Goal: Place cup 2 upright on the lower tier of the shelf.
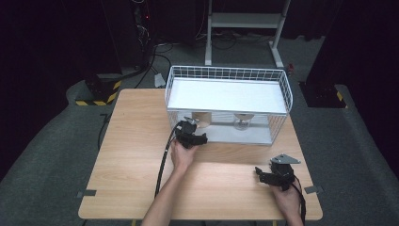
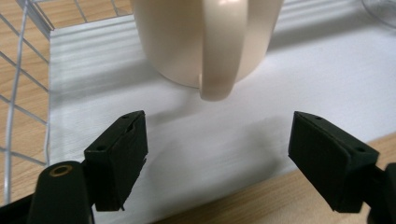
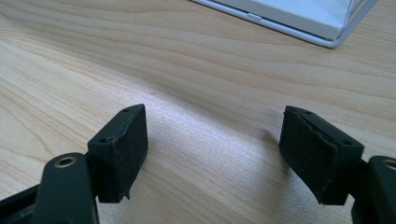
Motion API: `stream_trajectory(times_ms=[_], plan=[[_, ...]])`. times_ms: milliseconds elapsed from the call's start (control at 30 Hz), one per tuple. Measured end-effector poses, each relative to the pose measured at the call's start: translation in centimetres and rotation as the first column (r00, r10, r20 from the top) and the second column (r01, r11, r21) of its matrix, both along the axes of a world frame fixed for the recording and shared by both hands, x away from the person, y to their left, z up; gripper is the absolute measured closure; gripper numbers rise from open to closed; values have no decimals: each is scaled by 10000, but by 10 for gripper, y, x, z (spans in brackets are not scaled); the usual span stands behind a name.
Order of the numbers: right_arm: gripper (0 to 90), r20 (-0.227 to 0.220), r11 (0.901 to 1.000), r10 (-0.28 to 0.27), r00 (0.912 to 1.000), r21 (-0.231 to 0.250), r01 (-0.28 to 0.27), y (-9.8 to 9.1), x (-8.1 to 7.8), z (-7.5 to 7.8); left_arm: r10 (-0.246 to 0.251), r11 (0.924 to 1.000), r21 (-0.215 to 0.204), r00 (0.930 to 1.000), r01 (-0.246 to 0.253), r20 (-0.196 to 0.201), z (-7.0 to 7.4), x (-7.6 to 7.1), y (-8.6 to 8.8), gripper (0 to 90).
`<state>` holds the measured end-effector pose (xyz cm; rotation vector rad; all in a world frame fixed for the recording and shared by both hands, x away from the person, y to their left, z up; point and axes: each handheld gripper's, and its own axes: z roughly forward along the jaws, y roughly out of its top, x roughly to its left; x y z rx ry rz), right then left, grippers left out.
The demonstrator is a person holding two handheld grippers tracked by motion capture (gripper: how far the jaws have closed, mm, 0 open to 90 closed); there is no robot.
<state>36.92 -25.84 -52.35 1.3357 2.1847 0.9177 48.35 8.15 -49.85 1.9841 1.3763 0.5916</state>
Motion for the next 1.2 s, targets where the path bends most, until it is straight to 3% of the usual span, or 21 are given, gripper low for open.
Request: stream_trajectory(times_ms=[233,900,1200], plan=[[237,-2,10000,-1,10000,0,1,0,0,0,-221,9998,3,9996,221,195,5,-8,2,189],[237,-2,10000,2,10000,-1,-2,0,0,0,-496,9966,-630,9964,539,684,21,-33,10,179],[237,-2,10000,2,10000,1,-2,0,0,0,-645,9954,-648,9945,700,828,27,-42,12,183]])
